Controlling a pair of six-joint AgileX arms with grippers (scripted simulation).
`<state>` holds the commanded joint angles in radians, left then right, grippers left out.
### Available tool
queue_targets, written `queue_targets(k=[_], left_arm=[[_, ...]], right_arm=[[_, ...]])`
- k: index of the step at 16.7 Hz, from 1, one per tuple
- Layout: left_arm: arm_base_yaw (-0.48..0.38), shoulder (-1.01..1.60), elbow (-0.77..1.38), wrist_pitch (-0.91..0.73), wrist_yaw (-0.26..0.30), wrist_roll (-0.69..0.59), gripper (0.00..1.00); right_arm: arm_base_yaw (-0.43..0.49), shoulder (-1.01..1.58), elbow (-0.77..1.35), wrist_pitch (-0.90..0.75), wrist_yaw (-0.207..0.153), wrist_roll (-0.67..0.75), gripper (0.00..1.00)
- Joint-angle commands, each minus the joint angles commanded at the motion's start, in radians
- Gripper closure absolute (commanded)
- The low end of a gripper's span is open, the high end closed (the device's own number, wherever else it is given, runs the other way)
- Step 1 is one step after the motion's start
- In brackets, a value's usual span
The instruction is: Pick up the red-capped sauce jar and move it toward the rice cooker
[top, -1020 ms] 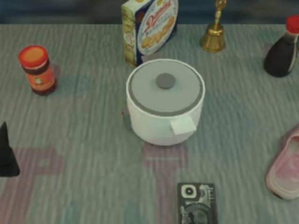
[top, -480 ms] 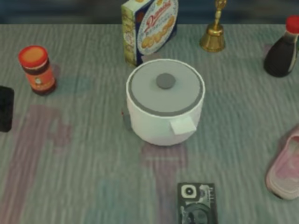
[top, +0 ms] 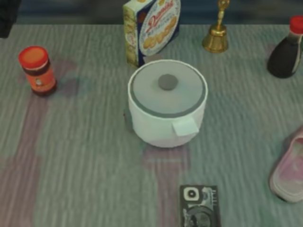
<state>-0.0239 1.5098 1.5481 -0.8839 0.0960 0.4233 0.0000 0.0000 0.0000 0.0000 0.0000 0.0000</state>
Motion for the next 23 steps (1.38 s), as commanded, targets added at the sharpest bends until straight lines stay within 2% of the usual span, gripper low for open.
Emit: queue_targets(k=[6,11,16,23], left_arm=[[0.008,0.507,0.544,-0.267,-0.001,0.139,0.0],[0.019,0.867,0.86,-0.459,-0.01,0.224,0.0],[0.027,1.07,1.009,-0.57,-0.019,0.265,0.0],[0.022,1.087,1.013,-0.574,-0.02,0.267,0.0]], right_arm=[[0.0,0.0,0.0,0.0,0.0,0.0,0.0],[0.0,0.0,0.0,0.0,0.0,0.0,0.0],[0.0,0.0,0.0,0.0,0.0,0.0,0.0],[0.0,0.0,0.0,0.0,0.0,0.0,0.0]])
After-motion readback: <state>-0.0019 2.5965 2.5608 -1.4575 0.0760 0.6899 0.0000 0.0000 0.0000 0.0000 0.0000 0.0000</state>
